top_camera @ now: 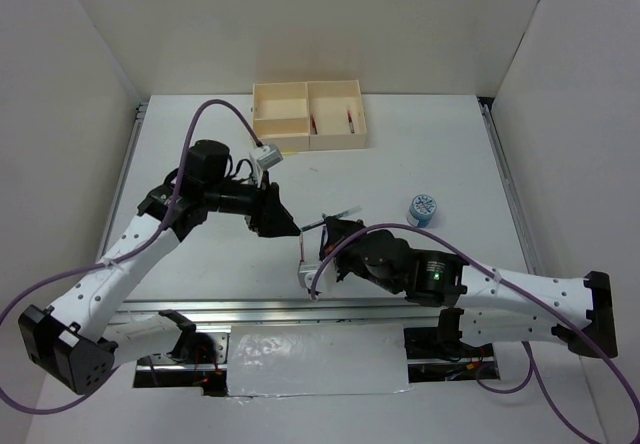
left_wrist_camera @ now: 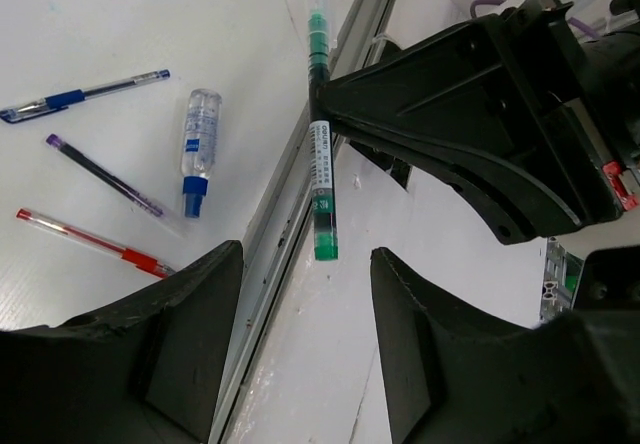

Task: Sort the stationery into containers
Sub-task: Pick up the pen from the center of the board, then place the pen in the storage box.

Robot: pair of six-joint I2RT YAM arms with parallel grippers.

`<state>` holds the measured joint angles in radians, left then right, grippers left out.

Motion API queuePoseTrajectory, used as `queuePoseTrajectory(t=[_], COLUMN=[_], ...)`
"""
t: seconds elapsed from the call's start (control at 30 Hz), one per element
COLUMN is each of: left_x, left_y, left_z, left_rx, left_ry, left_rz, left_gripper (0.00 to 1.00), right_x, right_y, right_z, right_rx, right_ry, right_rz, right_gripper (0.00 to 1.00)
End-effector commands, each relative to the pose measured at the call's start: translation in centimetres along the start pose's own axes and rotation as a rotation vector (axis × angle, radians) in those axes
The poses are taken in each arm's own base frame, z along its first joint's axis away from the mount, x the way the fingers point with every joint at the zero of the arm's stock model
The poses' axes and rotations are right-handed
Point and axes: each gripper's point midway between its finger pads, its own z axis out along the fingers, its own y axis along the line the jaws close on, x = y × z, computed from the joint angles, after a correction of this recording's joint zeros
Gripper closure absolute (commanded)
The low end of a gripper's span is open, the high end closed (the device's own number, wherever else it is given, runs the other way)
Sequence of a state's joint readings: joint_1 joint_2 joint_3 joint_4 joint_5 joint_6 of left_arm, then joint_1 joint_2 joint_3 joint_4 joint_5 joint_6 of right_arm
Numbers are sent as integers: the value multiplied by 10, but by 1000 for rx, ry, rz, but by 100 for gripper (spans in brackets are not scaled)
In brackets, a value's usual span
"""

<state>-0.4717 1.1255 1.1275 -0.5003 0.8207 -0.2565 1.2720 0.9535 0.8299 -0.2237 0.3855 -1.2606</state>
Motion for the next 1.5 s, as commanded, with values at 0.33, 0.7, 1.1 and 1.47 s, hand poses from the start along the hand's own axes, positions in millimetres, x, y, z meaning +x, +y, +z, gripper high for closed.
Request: queuePoseTrajectory(t=[0.33,0.7,1.1,1.47], left_x=[9,1,-111,-254], left_y=[1,0,105,202], left_z=[10,9,19,73], left_rx=[19,0,-659,-997], left_ry=[61,33,-265,-521], left_rz=[18,23,46,0], left_gripper=[58,100,100,100], right_x=[-20,-11,72,168], right_y=[-35,-39,9,30], right_z=[2,-7,-78,-93], right_rx=[96,157,180,143], right_ry=[-41,-15,199,508], right_rz=[13,35,636,1430], right_gripper=[100,29,7,8])
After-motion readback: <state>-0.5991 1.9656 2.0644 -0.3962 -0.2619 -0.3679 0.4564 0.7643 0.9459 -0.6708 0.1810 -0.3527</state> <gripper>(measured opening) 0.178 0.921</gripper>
